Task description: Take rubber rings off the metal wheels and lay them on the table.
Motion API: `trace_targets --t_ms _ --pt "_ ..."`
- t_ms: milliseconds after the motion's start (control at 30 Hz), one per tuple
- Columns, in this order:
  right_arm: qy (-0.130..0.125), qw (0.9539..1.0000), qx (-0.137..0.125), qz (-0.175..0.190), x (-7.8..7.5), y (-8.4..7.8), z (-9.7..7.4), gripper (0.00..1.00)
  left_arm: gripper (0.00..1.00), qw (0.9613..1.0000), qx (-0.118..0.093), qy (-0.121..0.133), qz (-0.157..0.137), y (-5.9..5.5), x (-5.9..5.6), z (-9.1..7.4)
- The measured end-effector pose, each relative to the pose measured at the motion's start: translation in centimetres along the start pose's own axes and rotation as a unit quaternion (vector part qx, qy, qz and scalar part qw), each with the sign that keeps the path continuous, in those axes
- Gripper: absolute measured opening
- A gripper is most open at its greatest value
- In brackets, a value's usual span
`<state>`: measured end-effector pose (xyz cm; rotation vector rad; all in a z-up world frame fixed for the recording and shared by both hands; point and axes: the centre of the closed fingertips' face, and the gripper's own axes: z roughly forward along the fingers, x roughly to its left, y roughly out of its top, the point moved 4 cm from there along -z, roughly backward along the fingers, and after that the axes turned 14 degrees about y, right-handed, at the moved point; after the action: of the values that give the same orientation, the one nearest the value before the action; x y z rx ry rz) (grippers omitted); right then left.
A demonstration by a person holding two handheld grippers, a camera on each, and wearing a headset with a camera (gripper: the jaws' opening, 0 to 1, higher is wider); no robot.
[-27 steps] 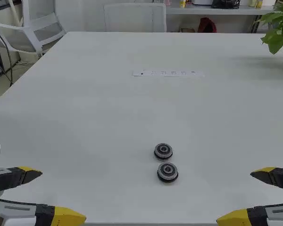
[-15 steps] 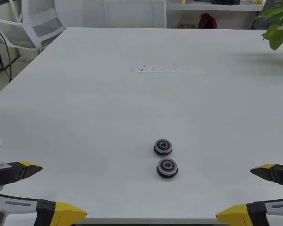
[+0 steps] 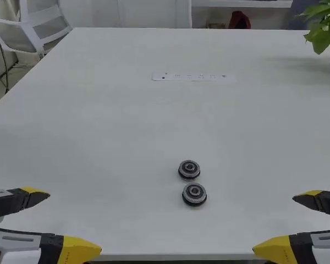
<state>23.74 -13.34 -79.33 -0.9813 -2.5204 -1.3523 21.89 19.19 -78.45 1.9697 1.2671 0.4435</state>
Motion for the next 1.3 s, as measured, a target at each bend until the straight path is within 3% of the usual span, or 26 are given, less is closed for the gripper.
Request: trace_targets --t_ms 167,300,700,867,967,1133,1300 --pt "0.004 1.0 0.0 0.007 -0.01 -0.11 0.11 0.92 1.0 0.9999 0.004 -0.005 -0.016 -0.13 0.12 0.13" --pt "0.008 0.9999 -0.001 0.01 -0.01 -0.16 0.23 0.92 1.0 0.9997 -0.007 -0.009 -0.02 0.21 0.06 0.16" --pt "0.015 0.9996 0.003 0.021 -0.01 -0.43 0.43 0.92 1.0 0.9996 -0.002 -0.02 -0.018 0.07 -0.15 0.39" --pt "0.015 0.9997 0.004 0.021 -0.04 -0.46 0.45 0.93 1.0 0.9998 0.007 -0.019 -0.004 -0.08 -0.27 0.42" --pt "0.016 0.9995 0.002 0.026 -0.08 -0.54 0.44 0.92 1.0 0.9996 -0.003 -0.027 -0.001 0.22 -0.58 0.32" --pt "0.015 0.9993 -0.005 0.033 -0.11 -0.51 0.37 0.9 1.0 0.9995 0.002 -0.029 0.012 0.15 -0.76 0.3" --pt "0.014 0.9993 -0.006 0.034 -0.1 -0.51 0.33 0.9 1.0 0.9995 -0.002 -0.03 0.004 0.26 -0.8 0.18"
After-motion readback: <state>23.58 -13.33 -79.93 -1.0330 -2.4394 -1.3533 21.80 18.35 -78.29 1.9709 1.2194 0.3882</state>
